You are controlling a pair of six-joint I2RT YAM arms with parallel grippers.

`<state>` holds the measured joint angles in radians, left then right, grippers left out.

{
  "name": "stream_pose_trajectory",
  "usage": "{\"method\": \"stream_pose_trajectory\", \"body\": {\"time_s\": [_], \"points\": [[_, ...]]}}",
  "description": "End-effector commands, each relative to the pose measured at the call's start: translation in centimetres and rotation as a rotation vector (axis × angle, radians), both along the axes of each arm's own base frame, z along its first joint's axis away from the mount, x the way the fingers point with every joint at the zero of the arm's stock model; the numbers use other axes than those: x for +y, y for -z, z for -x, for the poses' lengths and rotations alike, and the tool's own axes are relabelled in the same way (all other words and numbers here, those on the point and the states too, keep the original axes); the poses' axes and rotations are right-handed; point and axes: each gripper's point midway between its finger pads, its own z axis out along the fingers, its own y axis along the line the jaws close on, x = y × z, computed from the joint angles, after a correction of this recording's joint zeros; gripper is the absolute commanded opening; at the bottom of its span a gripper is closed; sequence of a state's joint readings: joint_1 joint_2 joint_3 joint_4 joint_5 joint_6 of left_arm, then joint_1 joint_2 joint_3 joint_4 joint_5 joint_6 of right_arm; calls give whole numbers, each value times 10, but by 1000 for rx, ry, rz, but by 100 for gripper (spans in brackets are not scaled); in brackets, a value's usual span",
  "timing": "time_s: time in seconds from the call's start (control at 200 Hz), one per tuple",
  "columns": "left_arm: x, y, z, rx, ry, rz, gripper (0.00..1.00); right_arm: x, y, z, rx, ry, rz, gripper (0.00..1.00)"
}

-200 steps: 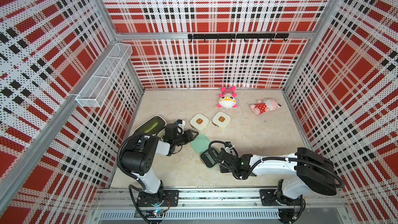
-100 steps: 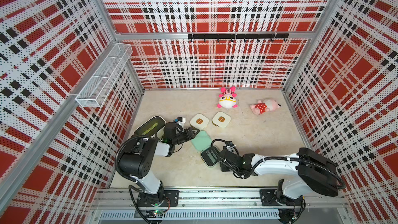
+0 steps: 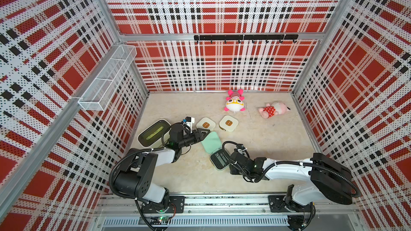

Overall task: Organize nail clipper sets
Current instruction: Close the storage box at the center of the board.

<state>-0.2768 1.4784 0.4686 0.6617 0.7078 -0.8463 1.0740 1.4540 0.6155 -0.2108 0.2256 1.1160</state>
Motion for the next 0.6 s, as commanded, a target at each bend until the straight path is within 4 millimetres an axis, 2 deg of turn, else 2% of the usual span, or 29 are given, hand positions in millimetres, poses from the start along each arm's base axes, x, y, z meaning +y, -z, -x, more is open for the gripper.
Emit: {"method": "stream_pose_trajectory", "body": {"time_s": [0.0,0.185,0.296,0.456,0.596], "points": [[-12,10,28,128,95,9,56,-1,-9,-16,-50,40,-27,38],[-14,14,39,175,119,-2,57,1,-7,-27,-53,33,-22,38],[-17,9,43,184,129,8,57,3,-7,-35,-57,34,-20,38],[-26,-1,50,182,162,18,58,3,-7,-45,-64,27,-25,38],[-35,2,54,201,182,9,58,9,-8,-57,-65,8,-38,37]]}}
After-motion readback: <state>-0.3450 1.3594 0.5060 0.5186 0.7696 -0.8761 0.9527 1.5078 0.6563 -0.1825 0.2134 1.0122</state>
